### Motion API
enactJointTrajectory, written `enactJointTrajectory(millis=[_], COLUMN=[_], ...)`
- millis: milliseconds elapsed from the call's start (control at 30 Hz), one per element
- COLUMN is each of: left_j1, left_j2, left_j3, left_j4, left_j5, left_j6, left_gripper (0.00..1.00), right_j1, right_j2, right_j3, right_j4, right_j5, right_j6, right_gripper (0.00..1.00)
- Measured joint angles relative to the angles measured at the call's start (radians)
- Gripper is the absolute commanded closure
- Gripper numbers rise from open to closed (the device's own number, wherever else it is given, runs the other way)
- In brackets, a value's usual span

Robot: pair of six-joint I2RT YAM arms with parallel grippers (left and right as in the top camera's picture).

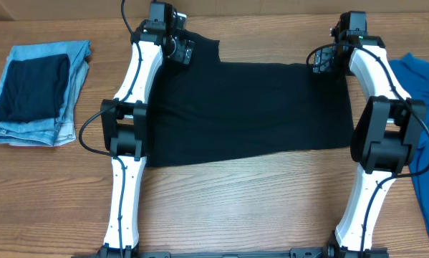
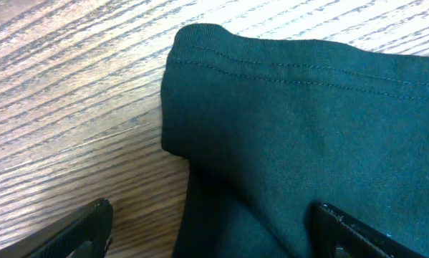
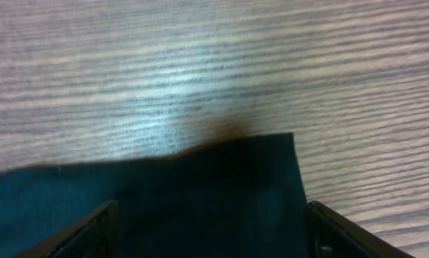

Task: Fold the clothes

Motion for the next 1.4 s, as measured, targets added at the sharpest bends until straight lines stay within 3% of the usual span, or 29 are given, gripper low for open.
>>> enactJointTrajectory(millis=[100,233,300,467,533,633,800,867,1033,1067,1100,1133,1167,1233,1300,1400], left_j1=[0.002,0.004,0.004,0.002,0.000,-0.004,-0.004,-0.003,-0.002,-0.002,-0.002,-0.002,-0.002,-0.002,-0.002,-0.001], left_j2=[0.000,0.000,0.000,0.000,0.000,0.000,0.000,0.005,0.017,0.017,0.018,0.018,0.018,0.018,0.018,0.018], left_j3=[0.000,0.000,0.000,0.000,0.000,0.000,0.018,0.036,0.114,0.130,0.147,0.166,0.177,0.187,0.187,0.187], left_j4=[-0.002,-0.004,-0.010,-0.020,-0.021,-0.022,-0.043,-0.059,-0.114,-0.123,-0.130,-0.133,-0.134,-0.134,-0.134,-0.134], left_j5=[0.003,0.011,0.018,0.026,0.028,0.029,0.016,0.005,-0.008,-0.009,-0.010,-0.010,-0.010,-0.014,-0.018,-0.023], left_j6=[0.000,-0.002,0.001,0.003,0.003,0.001,0.001,0.001,0.002,0.002,0.002,0.001,0.000,0.003,0.005,-0.001], left_gripper=[0.05,0.21,0.43,0.71,0.77,0.81,0.90,0.96,0.95,0.91,0.87,0.77,0.53,0.36,0.30,0.10], right_j1=[-0.013,-0.040,-0.053,-0.058,-0.057,-0.057,-0.057,-0.057,-0.057,-0.057,-0.057,-0.057,-0.057,-0.057,-0.057,-0.057], right_j2=[0.006,0.034,0.049,0.051,0.051,0.051,0.051,0.051,0.051,0.051,0.051,0.051,0.051,0.051,0.051,0.051], right_j3=[0.000,0.000,-0.001,-0.001,-0.001,-0.002,-0.002,-0.002,-0.002,-0.002,-0.002,-0.002,-0.002,-0.002,-0.002,-0.002], right_j4=[0.016,0.019,0.019,0.007,0.009,0.010,0.036,0.043,0.055,0.058,0.062,0.071,0.084,0.116,0.135,0.151], right_j5=[0.000,-0.012,-0.032,-0.064,-0.066,-0.075,-0.076,-0.076,-0.076,-0.076,-0.076,-0.077,-0.077,-0.079,-0.079,-0.080], right_j6=[0.000,-0.001,0.000,-0.005,0.000,-0.023,-0.048,-0.052,-0.053,-0.053,-0.053,-0.054,-0.055,-0.051,-0.054,-0.053], right_gripper=[0.16,0.18,0.25,0.52,0.67,0.72,0.96,0.96,0.96,0.92,0.73,0.34,0.23,0.20,0.20,0.23])
